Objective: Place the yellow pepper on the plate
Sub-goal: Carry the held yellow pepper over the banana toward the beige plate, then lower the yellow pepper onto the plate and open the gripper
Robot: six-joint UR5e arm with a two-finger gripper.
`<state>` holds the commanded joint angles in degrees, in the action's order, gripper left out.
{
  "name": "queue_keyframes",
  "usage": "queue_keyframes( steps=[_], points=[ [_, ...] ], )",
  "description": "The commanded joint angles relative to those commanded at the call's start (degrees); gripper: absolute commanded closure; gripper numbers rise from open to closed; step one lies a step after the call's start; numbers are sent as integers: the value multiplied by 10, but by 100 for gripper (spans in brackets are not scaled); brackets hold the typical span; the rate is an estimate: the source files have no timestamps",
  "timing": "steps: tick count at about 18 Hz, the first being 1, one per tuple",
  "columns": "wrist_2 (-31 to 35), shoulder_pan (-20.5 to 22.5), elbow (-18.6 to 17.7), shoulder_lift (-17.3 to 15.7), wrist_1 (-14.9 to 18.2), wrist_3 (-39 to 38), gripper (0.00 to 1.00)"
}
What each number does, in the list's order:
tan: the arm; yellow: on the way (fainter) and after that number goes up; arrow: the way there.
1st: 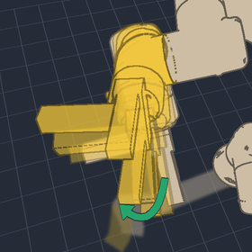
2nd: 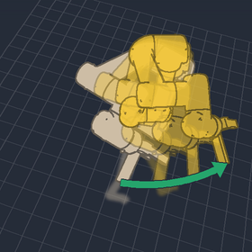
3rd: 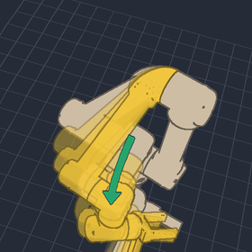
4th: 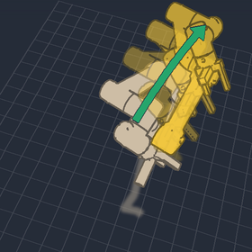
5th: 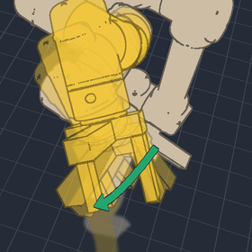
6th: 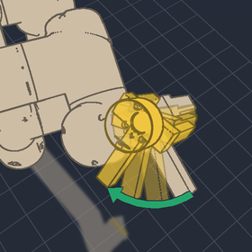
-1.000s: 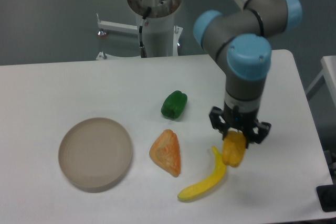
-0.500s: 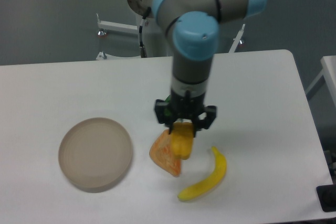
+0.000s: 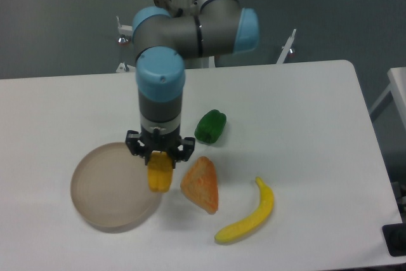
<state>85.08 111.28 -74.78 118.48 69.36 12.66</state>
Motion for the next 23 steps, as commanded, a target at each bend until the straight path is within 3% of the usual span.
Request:
queue_keyframes(
  steps=[6, 9, 21, 23],
  points=[
    [-2, -33, -90, -2, -126, 3, 44],
    [-1, -49, -104, 5, -128, 2, 44],
    [0, -67, -103, 29, -128, 3, 43],
    [0, -67, -102, 26, -128, 4, 39]
  ],
)
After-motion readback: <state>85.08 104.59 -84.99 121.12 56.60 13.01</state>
